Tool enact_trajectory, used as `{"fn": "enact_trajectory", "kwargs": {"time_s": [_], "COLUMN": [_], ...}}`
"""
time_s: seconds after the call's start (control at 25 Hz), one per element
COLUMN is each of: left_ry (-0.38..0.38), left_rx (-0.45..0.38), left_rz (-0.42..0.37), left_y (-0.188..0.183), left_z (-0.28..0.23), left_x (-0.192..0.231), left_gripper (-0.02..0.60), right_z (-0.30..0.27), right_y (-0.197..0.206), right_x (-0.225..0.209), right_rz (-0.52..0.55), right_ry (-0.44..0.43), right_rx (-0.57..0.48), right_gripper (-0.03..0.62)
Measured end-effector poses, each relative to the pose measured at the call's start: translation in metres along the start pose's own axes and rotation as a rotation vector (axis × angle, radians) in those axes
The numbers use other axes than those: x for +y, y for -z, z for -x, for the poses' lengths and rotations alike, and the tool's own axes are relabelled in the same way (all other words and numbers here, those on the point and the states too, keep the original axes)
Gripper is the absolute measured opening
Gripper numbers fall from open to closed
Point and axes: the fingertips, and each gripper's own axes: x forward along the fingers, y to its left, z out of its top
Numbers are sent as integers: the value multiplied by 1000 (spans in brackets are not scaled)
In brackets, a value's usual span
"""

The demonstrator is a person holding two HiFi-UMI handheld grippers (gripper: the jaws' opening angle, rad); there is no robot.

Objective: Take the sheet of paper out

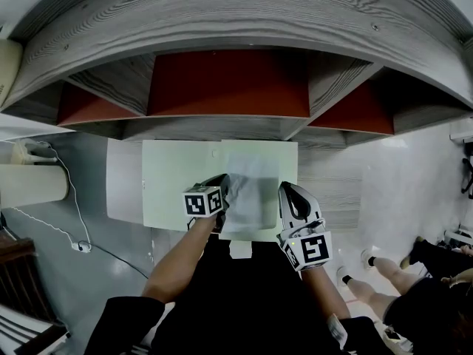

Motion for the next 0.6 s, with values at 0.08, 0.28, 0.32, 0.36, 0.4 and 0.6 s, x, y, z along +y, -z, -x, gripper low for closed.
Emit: {"fn": "enact_trajectory", "kwargs": {"time_s": [0.08, 0.28, 0.32, 0.36, 0.4, 0.6], "left_ry": [-9, -52, -59, -66, -73, -101], "left_rx": [-2, -28, -35, -38, -41, -59], "left_rz": [2, 6, 4, 5, 8, -14], "left_y": [-1, -3, -4, -5, -5, -8], "left_z": [4, 18, 21, 23, 26, 41], "left_x": [4, 18, 21, 25, 29, 45], "left_gripper": [6, 6, 6, 6, 6, 5], "right_z": [-1, -5, -6, -7, -8, -11], "right_y": [1, 1, 0, 0, 1, 4], "right_x": [4, 12, 14, 16, 18, 30], "right_rz": [8, 17, 20, 24, 27, 36], "right_ry": [-3, -14, -16, -18, -21, -36], "right_rx": [4, 5, 4, 3, 3, 8], "right_gripper": [17, 17, 17, 17, 17, 17]}}
